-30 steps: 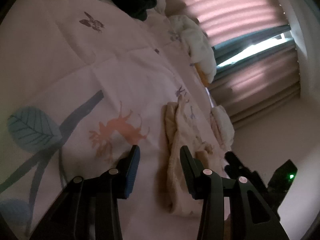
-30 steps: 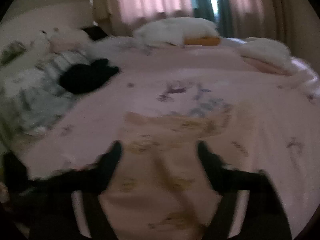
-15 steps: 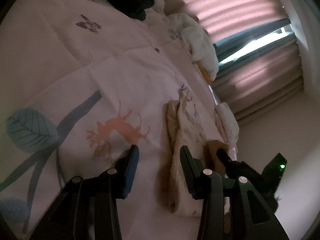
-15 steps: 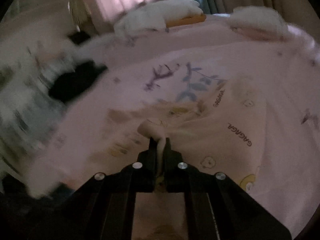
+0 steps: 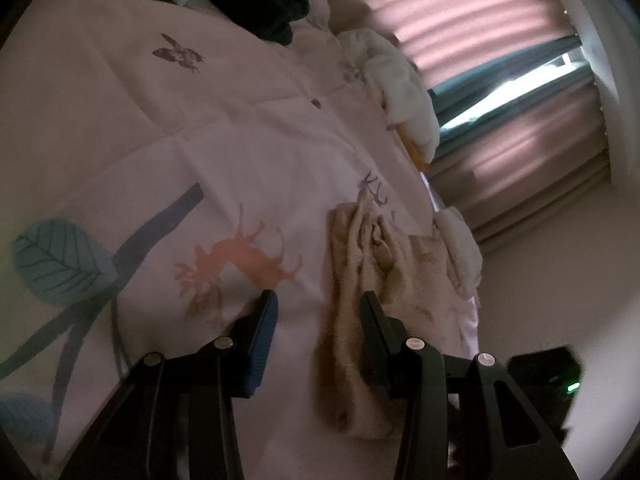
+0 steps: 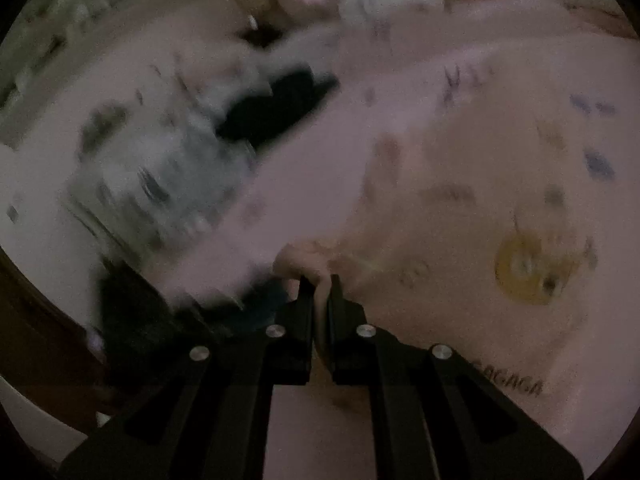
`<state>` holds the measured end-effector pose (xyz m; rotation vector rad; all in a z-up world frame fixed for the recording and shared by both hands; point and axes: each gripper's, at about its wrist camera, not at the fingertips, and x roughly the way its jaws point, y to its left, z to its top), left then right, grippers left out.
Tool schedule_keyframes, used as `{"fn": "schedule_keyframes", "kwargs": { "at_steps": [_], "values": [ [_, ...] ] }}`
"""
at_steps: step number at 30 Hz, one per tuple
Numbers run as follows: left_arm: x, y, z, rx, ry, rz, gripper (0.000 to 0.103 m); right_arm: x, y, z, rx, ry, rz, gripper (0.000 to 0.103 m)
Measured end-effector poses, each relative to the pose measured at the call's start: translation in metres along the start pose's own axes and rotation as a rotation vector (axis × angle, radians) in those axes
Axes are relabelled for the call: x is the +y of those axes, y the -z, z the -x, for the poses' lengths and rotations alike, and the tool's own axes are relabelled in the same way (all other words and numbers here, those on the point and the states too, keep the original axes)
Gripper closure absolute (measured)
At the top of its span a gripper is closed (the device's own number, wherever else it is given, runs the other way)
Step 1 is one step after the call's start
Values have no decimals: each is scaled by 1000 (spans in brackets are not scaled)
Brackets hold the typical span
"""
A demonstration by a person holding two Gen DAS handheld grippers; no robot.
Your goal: Fold small clothes
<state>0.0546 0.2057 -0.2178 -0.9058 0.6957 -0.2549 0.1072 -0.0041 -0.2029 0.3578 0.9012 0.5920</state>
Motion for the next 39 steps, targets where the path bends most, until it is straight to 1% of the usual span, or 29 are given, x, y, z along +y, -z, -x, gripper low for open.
{"fn": "schedule_keyframes", "kwargs": {
  "at_steps": [2, 4, 7, 9, 10, 11, 12, 13, 15, 16, 20, 23, 27, 29, 30, 31, 32, 33, 34, 35, 36, 37, 39],
  "values": [
    [0, -1, 0, -2, -4, -2, 59, -1, 1, 3, -23, -44, -33, 96],
    [1, -1, 0, -3, -10, -3, 59, 2, -7, 10, -49, -102, -46, 96],
    [1, -2, -1, -8, -18, -7, 59, 16, -10, 17, -55, -108, 11, 97],
    [-2, -3, -2, -11, -20, -4, 59, 21, -3, 13, -22, -126, 48, 97],
    [-1, -3, -1, -12, -18, -2, 59, 24, 4, 6, 15, -115, 77, 97],
    [-1, -3, -1, -14, -17, -1, 59, 26, 9, -6, 52, -65, 116, 98],
    [-1, -3, -1, -14, -16, -1, 59, 27, 16, -17, 89, -2, 157, 103],
    [-1, -2, -2, -13, -18, -3, 59, 28, 23, -25, 85, 26, 183, 103],
    [-2, -2, -1, -11, -19, -15, 59, 28, 19, -21, 67, 4, 160, 103],
    [-1, -3, -1, -8, -18, -17, 59, 26, 16, -20, 75, -13, 140, 100],
    [1, -4, -1, -2, -4, -7, 59, 18, 13, -18, 98, -45, 110, 100],
    [4, -6, 1, 2, 13, 4, 59, 12, 17, -14, 97, -50, 99, 100],
    [6, -7, 1, 11, 23, 5, 59, 18, 22, -8, 104, -33, 96, 98],
    [6, -8, 2, 16, 26, 0, 59, 22, 21, -1, 118, -18, 99, 93],
    [7, -9, 2, 18, 28, 2, 59, 24, 19, 3, 120, -6, 107, 87],
    [8, -10, 3, 21, 34, 6, 59, 28, 16, 9, 109, 15, 120, 79],
    [9, -10, 3, 22, 40, 12, 59, 31, 13, 14, 91, 33, 131, 75],
    [10, -11, 4, 23, 47, 20, 59, 34, 7, 23, 52, 64, 143, 63],
    [12, -12, 4, 23, 54, 30, 59, 35, 1, 30, 10, 94, 145, 54],
    [12, -11, 4, 21, 58, 39, 59, 35, -4, 35, -33, 120, 141, 38],
    [12, -11, 4, 18, 60, 46, 59, 35, -10, 41, -78, 146, 130, 26],
    [12, -11, 4, 14, 60, 51, 59, 34, -21, 44, -121, 182, 116, 22],
    [9, -9, 3, 8, 50, 48, 59, 32, -37, 40, -161, 211, 109, 22]
  ]
}}
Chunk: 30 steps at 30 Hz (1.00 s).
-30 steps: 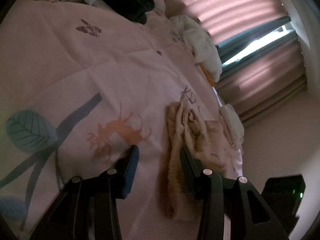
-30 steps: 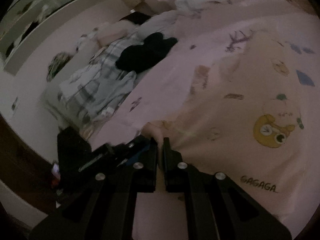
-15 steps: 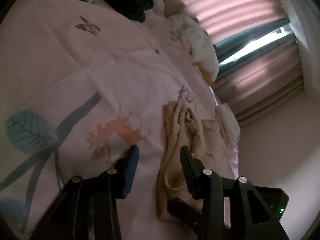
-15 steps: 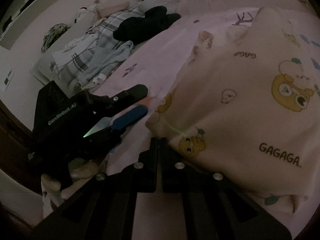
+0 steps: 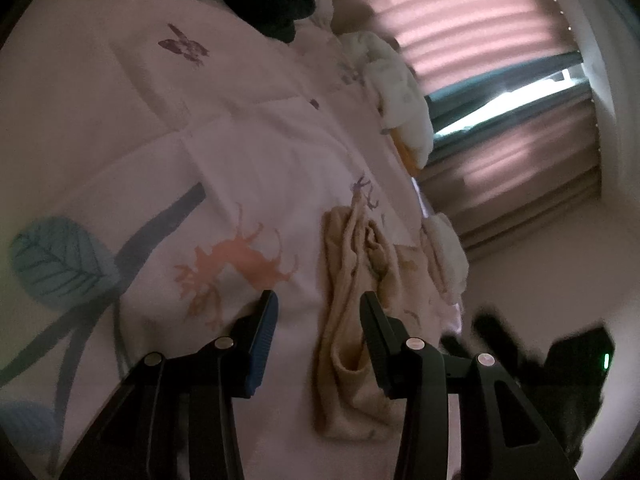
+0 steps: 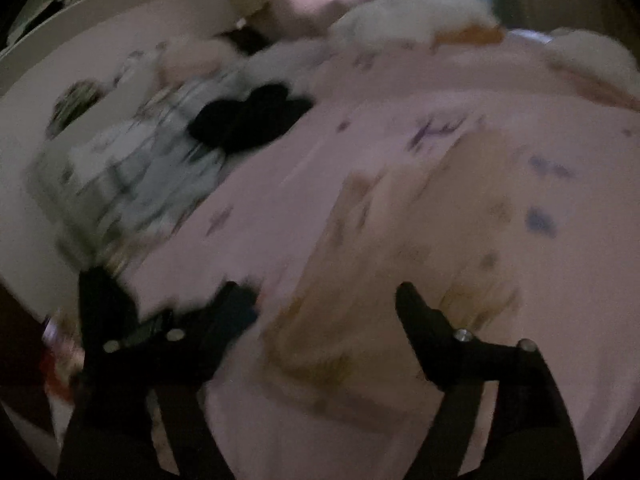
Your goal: Fold small clothes
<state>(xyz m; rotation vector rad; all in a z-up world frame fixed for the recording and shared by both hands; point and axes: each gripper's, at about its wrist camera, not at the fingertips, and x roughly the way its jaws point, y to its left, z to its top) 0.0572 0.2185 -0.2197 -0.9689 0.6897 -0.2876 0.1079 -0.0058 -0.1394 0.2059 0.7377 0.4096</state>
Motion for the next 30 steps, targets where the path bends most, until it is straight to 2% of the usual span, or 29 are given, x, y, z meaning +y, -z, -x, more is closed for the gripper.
{"fn": "schedule_keyframes", "kwargs": {
  "at_steps": [2, 4, 6, 8, 9, 10, 11, 12, 15, 16, 17, 20, 22, 23, 24, 25, 26, 27, 28, 29, 30],
  "values": [
    [-4, 2, -2, -2, -19, -17, 59, -3, -17, -24, -12, 66, 13, 23],
    [-8, 3, -4, 3, -36, -35, 59, -8, -27, -59, 63, 132, 13, 25],
    [-8, 2, -4, 8, -37, -37, 59, -9, -29, -89, 118, 143, 27, 40],
    [-6, 0, -4, 12, -25, -25, 59, -3, -25, -109, 116, 247, 118, 51],
    [-4, -1, -3, 13, -17, -18, 59, 1, -24, -114, 115, 298, 156, 63],
    [-3, -1, -3, 15, -12, -11, 59, 1, -25, -116, 117, 320, 162, 66],
    [-2, -2, -2, 16, -5, -5, 59, -1, -27, -114, 105, 314, 151, 72],
    [-1, -2, -1, 15, -1, -1, 59, -6, -31, -109, 90, 272, 115, 88],
    [-1, -2, -1, 10, -5, -1, 59, -33, -43, -99, 74, 89, -110, 89],
    [0, -2, 0, 6, -9, -2, 59, -41, -44, -97, 66, -1, -192, 90],
    [-2, -1, -1, 2, -13, -3, 59, -45, -44, -95, 60, -57, -236, 90],
    [-4, 0, -3, 1, -28, -17, 59, -41, -43, -92, 62, -106, -255, 90],
    [-4, 0, -3, 3, -29, -20, 59, -28, -41, -92, 71, -174, -243, 90],
    [-4, 0, -3, 3, -26, -18, 59, -24, -41, -92, 74, -163, -227, 90],
    [-4, 0, -3, 3, -26, -18, 59, -20, -40, -96, 85, -113, -202, 89],
    [-4, 0, -3, 2, -23, -17, 59, -15, -37, -106, 118, -41, -174, 86],
    [-4, -1, -3, 2, -22, -17, 59, -10, -32, -118, 170, -6, -155, 86],
    [-4, 0, -3, 3, -23, -19, 59, -8, -28, -123, 192, 6, -131, 85],
    [-4, 0, -3, 4, -24, -25, 59, -4, -28, -121, 172, 13, -98, 84],
    [-5, 0, -3, 9, -24, -34, 59, -2, -30, -114, 165, 0, -94, 77],
    [-5, 0, -2, 13, -22, -39, 59, -2, -33, -106, 176, -55, -124, 61]
  ]
}}
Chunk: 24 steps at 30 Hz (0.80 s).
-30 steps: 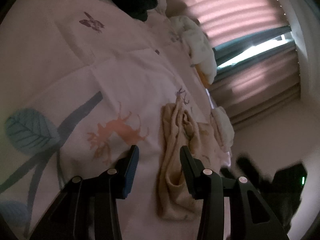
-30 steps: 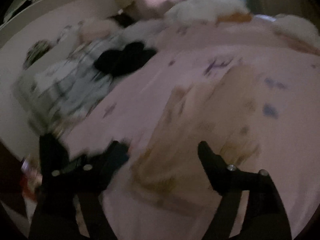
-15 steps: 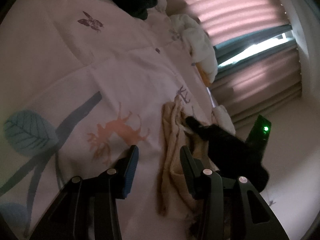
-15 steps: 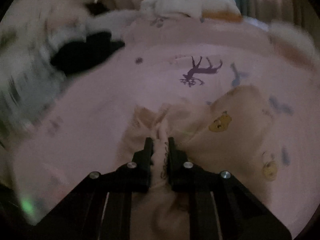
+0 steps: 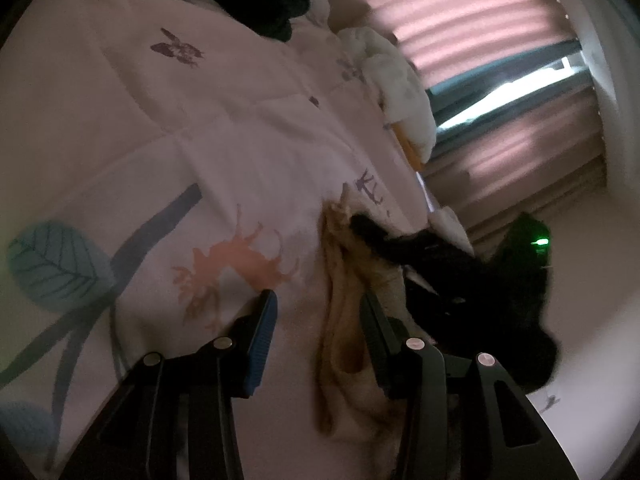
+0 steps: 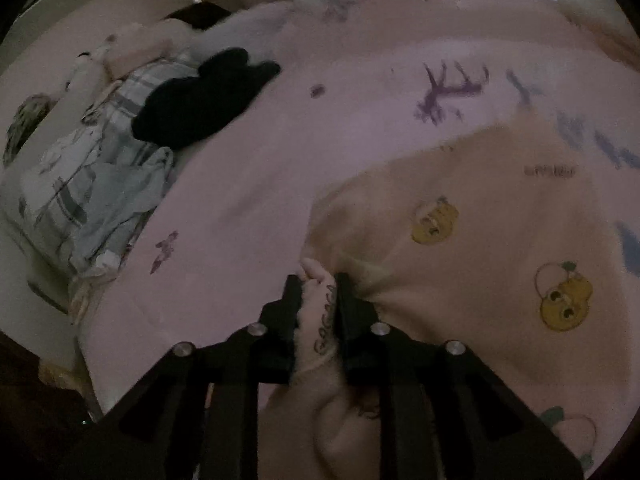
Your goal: Fold small clothes
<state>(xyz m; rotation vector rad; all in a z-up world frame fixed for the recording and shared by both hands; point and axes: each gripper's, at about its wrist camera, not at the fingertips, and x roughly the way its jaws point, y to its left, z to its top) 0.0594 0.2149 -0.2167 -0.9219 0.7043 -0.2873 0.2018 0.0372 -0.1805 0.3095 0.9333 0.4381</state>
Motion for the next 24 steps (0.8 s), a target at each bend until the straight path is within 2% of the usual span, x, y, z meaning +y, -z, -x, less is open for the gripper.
{"fn": "schedule_keyframes", "kwargs": {
  "at_steps": [1, 2, 5, 6, 7, 9, 10, 12, 17, 18, 19, 22, 24],
  "values": [
    [0, 0, 0, 4, 4, -2, 59, 0, -1, 7, 9, -59, -26, 52],
    [2, 0, 1, 5, 8, 0, 59, 0, 0, 15, 7, -100, -45, 50],
    [3, 0, 2, 3, 20, 19, 59, 5, 13, 41, -22, -162, -6, 56],
    [4, 0, 2, 1, 21, 22, 59, 5, 20, 44, -28, -162, 16, 67],
    [3, 0, 2, -2, 20, 22, 59, 3, 29, 41, -6, -170, 21, 82],
    [2, 2, 2, -10, 9, 17, 59, -4, 43, 20, 85, -215, -16, 100],
    [1, 3, 2, -15, 3, 14, 59, -13, 54, 5, 137, -220, -62, 103],
    [-2, 5, 1, -18, -13, -6, 59, -16, 66, 3, 113, -237, -77, 103],
    [-8, 7, -1, -8, -37, -51, 59, -5, 71, 25, 98, -180, -19, 103],
    [-8, 7, -1, -6, -35, -51, 59, -3, 71, 31, 87, -184, -7, 97],
    [-7, 6, -1, -4, -32, -49, 59, -1, 73, 38, 68, -178, 22, 96],
    [-7, 5, -1, -6, -34, -45, 59, -2, 88, 41, 74, -79, 93, 100],
    [-7, 5, -1, -6, -44, -60, 59, -7, 102, 48, 54, -83, 102, 100]
  ]
}}
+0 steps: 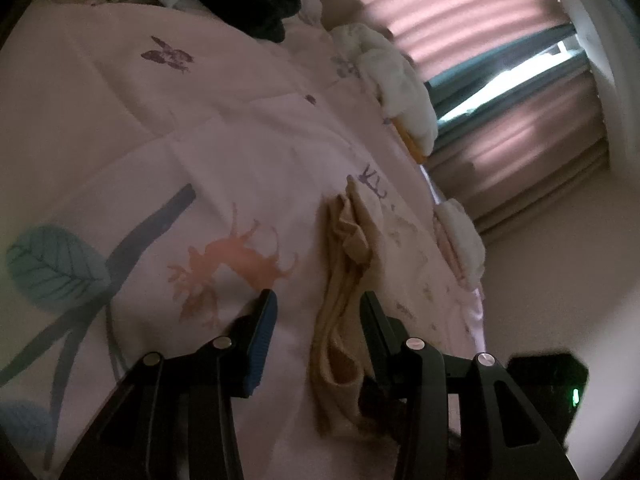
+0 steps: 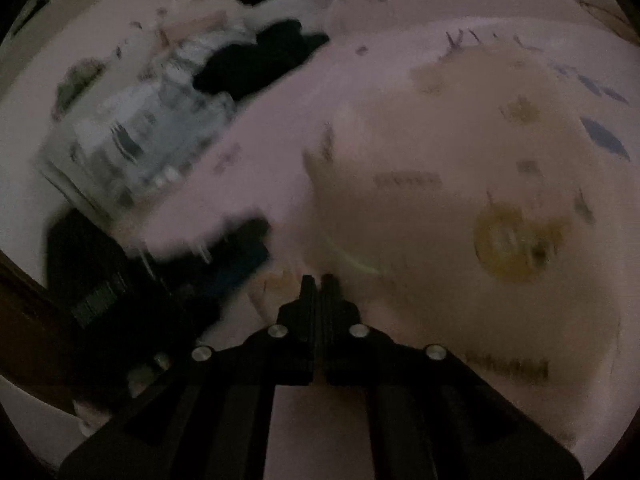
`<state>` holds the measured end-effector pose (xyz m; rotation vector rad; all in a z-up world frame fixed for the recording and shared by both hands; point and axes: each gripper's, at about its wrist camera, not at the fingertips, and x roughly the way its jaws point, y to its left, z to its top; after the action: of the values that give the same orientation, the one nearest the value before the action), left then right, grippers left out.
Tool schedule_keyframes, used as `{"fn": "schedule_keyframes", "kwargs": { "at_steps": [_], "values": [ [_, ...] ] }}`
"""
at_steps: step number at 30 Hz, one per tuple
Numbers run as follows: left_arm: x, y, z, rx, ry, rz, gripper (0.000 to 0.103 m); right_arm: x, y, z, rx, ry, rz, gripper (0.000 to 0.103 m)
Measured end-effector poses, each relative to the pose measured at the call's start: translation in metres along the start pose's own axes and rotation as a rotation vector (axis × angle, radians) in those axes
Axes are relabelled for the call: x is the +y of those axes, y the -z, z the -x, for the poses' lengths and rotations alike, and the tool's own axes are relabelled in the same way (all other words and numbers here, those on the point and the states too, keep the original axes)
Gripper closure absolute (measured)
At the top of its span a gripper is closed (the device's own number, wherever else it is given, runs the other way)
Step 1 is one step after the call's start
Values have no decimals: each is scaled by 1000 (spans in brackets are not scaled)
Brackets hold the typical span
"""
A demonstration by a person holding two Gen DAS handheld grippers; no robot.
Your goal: Fold small clothes
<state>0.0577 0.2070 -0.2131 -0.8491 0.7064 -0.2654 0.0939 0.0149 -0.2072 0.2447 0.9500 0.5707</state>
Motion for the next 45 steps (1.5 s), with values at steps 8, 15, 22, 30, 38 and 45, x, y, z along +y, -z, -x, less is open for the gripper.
{"fn": "schedule_keyframes", "kwargs": {
  "at_steps": [8, 15, 22, 30, 38, 45],
  "values": [
    [-5, 1, -2, 17, -12, -59, 59, -7, 28, 38, 54, 17, 9, 92],
    [-2, -5, -3, 25, 88, 16, 45, -21, 5, 93, -125, 212, 30, 42],
    [-3, -35, -47, 209, 279, 102, 40, -77, -62, 112, -226, 231, -254, 24],
    [-32, -26, -62, 306, 183, -40, 40, -147, -31, 66, -195, 15, -590, 17],
    [-40, -20, -72, 353, 151, -68, 40, -138, -36, 59, -192, -69, -564, 16],
    [-45, -22, -78, 389, 153, -87, 40, -127, -46, 44, -142, -27, -487, 15]
  ]
}}
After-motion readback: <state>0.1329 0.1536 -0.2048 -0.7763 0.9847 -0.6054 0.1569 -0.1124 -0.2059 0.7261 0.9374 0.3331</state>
